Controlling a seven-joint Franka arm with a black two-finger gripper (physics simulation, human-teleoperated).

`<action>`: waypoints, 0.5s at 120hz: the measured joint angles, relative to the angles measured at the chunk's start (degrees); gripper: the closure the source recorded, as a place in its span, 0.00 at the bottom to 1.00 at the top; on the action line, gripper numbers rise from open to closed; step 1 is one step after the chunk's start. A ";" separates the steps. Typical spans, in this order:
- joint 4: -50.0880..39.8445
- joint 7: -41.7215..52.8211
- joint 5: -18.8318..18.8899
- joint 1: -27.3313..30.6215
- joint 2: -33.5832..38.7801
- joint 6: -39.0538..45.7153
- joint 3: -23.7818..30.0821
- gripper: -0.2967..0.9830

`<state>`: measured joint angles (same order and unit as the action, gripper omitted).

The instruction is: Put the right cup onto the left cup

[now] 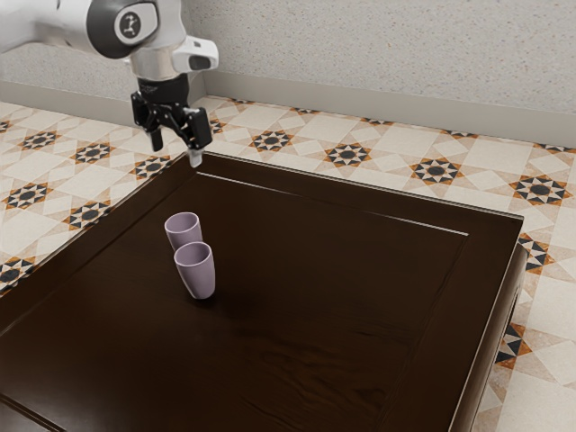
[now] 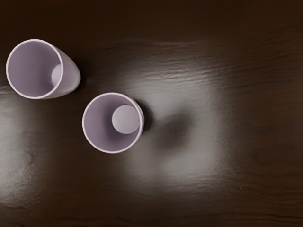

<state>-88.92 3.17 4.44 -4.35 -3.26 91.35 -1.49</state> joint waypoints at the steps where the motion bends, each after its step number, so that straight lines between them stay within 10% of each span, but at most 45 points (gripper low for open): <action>1: -0.05 0.01 0.00 -0.02 0.02 0.09 -0.01 0.23; 60: -17.57 0.42 -3.71 1.65 1.14 12.76 -0.86 0.27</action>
<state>-106.49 3.59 0.73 -2.70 -2.12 104.10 -2.35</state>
